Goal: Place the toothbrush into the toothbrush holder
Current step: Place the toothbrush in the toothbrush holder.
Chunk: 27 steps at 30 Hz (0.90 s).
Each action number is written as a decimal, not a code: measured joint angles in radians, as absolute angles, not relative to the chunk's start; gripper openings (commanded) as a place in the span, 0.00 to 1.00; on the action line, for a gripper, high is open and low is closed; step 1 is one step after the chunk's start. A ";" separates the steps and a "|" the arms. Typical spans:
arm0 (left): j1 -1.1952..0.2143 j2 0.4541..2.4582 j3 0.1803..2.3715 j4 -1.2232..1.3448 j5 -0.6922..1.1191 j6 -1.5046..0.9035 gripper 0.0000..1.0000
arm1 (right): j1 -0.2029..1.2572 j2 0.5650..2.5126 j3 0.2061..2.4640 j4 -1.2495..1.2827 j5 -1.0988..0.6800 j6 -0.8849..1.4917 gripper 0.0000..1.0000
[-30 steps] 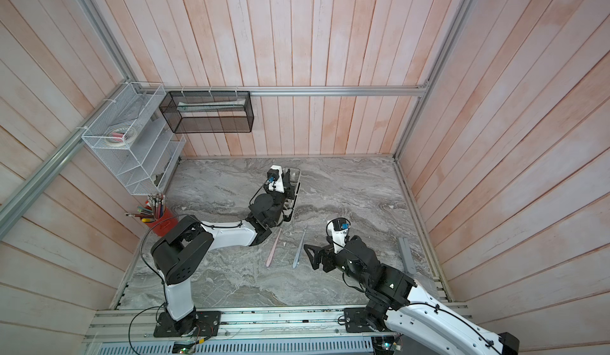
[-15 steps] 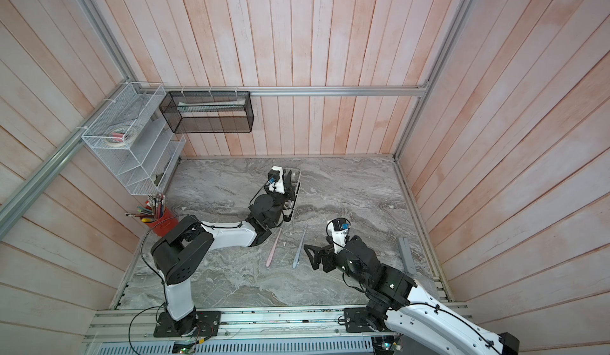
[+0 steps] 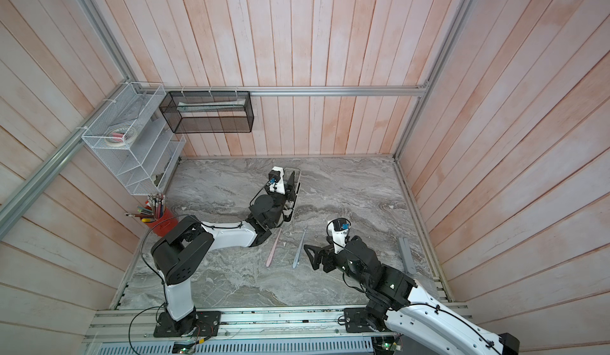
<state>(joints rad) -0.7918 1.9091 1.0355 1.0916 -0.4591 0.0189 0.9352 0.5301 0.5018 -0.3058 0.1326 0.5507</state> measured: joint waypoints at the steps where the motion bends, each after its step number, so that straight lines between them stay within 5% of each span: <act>1: -0.793 1.908 1.036 1.089 -0.455 0.020 0.45 | 0.935 0.529 0.502 -0.306 0.133 0.553 0.98; 9: -0.819 1.839 1.116 0.984 -0.429 0.066 0.68 | 0.857 0.608 0.563 -0.396 0.186 0.622 0.97; 17: -0.841 1.594 1.266 0.730 -0.408 0.057 0.86 | 0.393 0.830 0.662 -0.517 0.023 0.607 0.86; 27: -0.870 1.322 1.223 0.354 -0.439 -0.104 0.88 | 0.318 1.222 0.820 -0.532 0.041 0.468 0.68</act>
<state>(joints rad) -0.8700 1.3216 1.2232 0.3542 -0.4385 -0.1040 0.3180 1.2221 0.8200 -0.5320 0.0410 0.4679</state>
